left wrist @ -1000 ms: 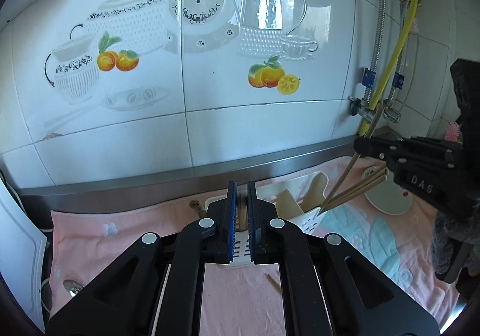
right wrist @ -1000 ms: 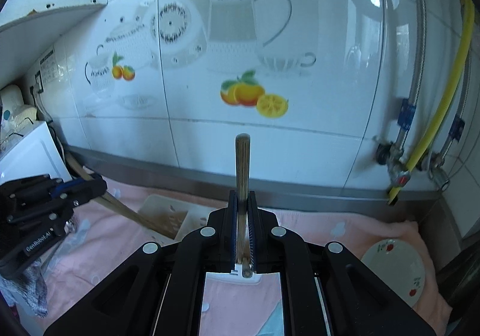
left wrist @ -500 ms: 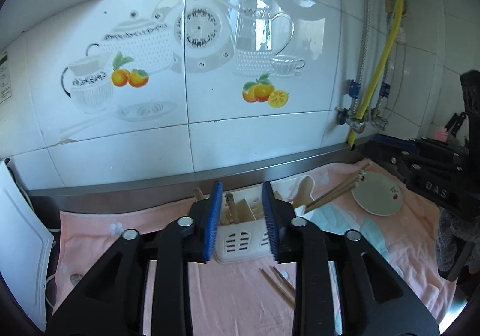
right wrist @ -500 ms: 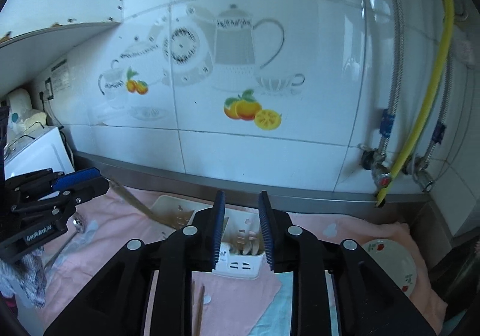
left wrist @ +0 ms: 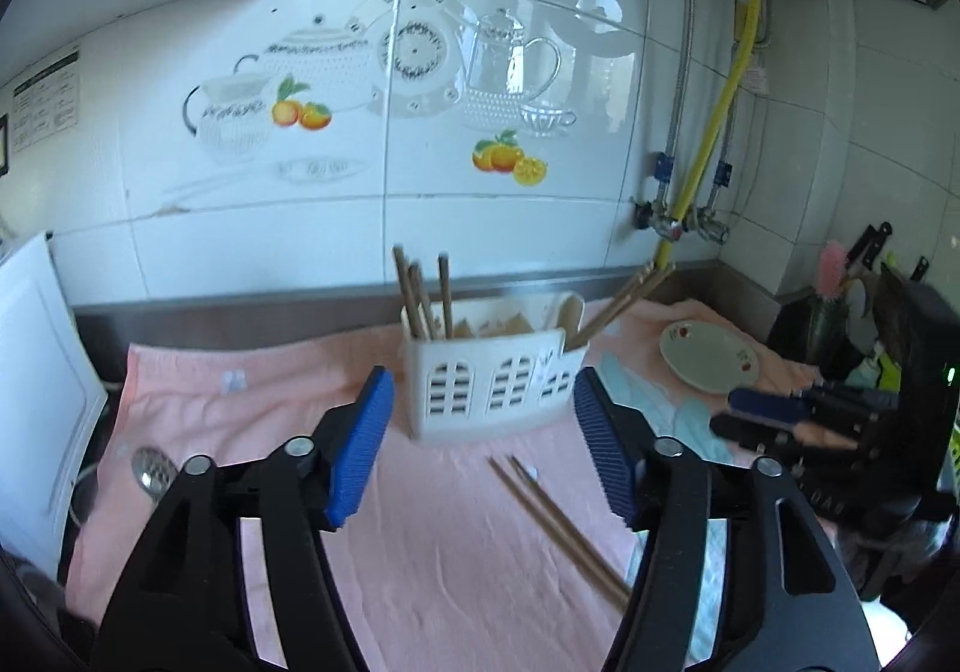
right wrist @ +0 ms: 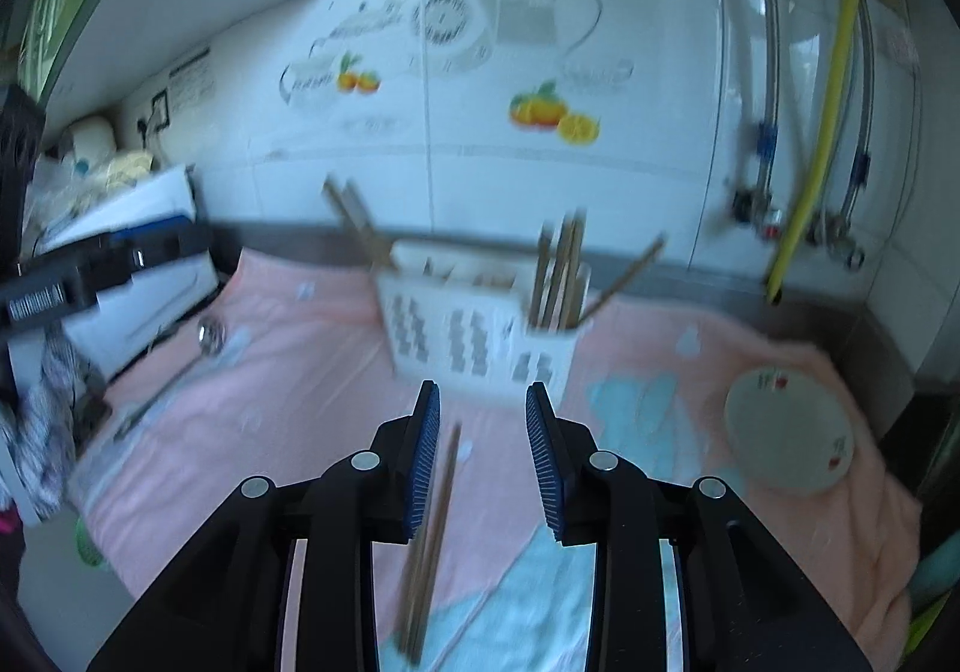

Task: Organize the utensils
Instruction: 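Move both tools back to the last chopsticks and close their fingers on them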

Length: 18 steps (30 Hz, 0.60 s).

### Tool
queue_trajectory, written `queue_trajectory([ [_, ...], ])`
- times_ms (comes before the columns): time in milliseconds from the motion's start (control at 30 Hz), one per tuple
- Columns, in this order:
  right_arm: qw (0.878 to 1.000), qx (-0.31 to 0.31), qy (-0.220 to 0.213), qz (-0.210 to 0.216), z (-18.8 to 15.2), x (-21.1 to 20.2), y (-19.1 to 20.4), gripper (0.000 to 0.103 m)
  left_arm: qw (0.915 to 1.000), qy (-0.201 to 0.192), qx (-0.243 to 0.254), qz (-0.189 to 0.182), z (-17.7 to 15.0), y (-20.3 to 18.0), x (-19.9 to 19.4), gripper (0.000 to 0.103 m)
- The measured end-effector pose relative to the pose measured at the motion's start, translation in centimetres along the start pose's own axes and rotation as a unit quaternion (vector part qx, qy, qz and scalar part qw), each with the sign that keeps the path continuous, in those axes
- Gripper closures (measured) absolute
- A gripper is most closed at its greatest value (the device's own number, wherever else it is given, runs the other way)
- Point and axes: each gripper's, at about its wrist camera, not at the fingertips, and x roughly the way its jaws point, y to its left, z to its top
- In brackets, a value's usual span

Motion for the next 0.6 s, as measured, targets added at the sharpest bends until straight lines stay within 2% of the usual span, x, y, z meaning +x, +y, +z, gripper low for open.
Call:
queue_trajectory([
  [167, 0.999, -0.001, 0.036, 0.017, -4.4, 1.5, 1.5, 0.074, 0.9999, 0.009, -0.003, 0.007, -2.9, 0.2, -0.7, 0.034],
  [233, 0.998, 0.003, 0.05, 0.023, -5.8, 2.3, 1.8, 0.074, 0.9998, 0.01, -0.005, 0.015, -3.9, 0.3, -1.1, 0.029],
  [333, 0.997, 0.011, 0.073, 0.031, -7.8, 3.7, 2.2, 0.074, 0.9996, 0.011, -0.009, 0.022, -5.0, 0.7, -1.5, 0.027],
  [600, 0.993, 0.023, 0.11, 0.035, -10.9, 6.7, 2.4, 0.08, 0.9983, 0.018, -0.037, 0.041, -7.5, 2.1, -2.2, 0.023],
])
